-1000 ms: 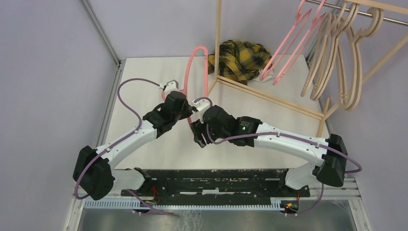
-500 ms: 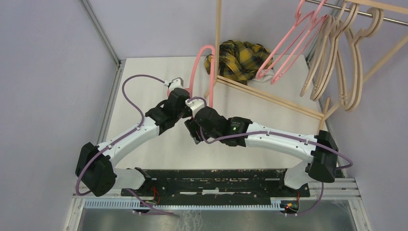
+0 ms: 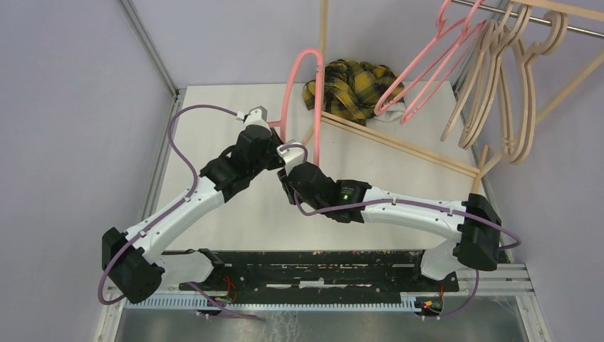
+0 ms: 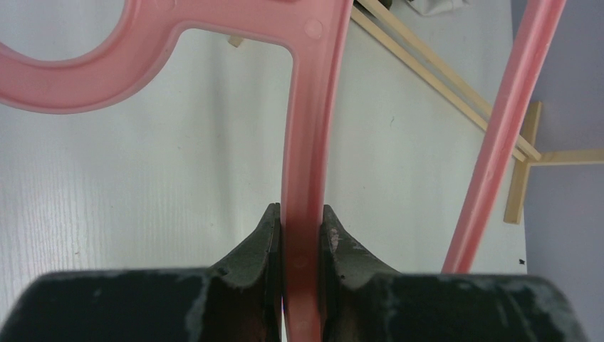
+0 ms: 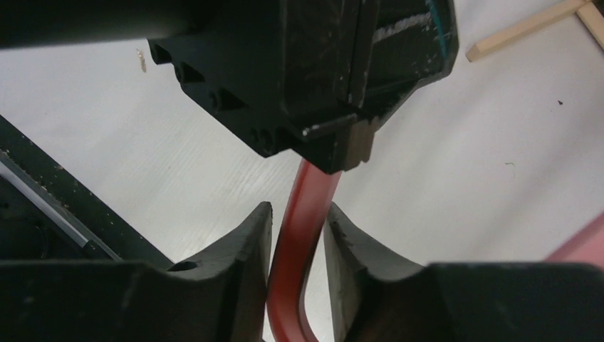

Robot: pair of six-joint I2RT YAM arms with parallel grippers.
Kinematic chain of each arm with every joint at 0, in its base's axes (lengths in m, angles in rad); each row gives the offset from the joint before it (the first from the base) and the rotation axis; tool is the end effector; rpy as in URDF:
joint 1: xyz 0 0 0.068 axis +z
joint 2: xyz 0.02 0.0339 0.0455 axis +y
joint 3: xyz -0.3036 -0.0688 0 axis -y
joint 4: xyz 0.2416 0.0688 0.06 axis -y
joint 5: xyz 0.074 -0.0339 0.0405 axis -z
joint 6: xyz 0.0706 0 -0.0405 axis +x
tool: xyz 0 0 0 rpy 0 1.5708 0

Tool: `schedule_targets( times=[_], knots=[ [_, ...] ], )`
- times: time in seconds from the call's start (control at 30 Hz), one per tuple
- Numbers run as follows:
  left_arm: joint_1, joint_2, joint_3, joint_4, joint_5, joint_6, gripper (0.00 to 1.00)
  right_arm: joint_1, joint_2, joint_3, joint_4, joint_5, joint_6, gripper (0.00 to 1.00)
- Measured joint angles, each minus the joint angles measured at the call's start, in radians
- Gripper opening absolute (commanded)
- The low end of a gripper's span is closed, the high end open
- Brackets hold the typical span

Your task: Organize the hangers

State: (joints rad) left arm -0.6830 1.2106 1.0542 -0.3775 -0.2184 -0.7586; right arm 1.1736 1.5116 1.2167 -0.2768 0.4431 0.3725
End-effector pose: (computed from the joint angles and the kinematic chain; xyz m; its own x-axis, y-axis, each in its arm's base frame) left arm 0.2300 -0.1674 0.3465 -0.6108 -0.3688 -0.7006 0.0706 0.8560 -0.5121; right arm 0.1697 0.3263 0.3292 -0.4474 -0.2165 -0.8677 -0.5699 0.8168 0.0900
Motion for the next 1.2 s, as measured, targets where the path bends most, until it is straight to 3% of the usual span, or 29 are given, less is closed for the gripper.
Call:
schedule_targets(
  times=[0.17,0.27,0.37,0.43,0.57,0.93,1.2],
  knots=[
    [0.002,-0.039,0.02,-0.003,0.007,-0.002,0.03,0.006,-0.018,-0.018,0.037,0.034,0.018,0.19],
    [0.001,-0.068,0.027,-0.003,0.011,-0.002,0.04,0.006,-0.04,-0.034,0.058,0.055,0.03,0.02],
    [-0.001,-0.088,0.027,-0.001,0.019,-0.002,0.42,0.011,-0.058,-0.045,0.075,0.055,0.027,0.01],
    [-0.002,-0.107,0.017,0.014,0.039,0.0,0.62,0.011,-0.069,-0.053,0.074,0.06,0.02,0.01],
    [-0.004,-0.205,-0.028,0.053,0.094,0.008,0.91,-0.008,-0.073,-0.087,0.028,0.093,0.021,0.01],
    [-0.005,-0.481,-0.203,0.117,0.144,0.045,0.96,-0.022,-0.189,-0.19,0.004,0.098,0.119,0.01],
    [-0.005,-0.55,-0.224,0.119,0.123,0.045,0.96,-0.074,-0.331,-0.151,0.051,0.034,0.206,0.01]
  ],
)
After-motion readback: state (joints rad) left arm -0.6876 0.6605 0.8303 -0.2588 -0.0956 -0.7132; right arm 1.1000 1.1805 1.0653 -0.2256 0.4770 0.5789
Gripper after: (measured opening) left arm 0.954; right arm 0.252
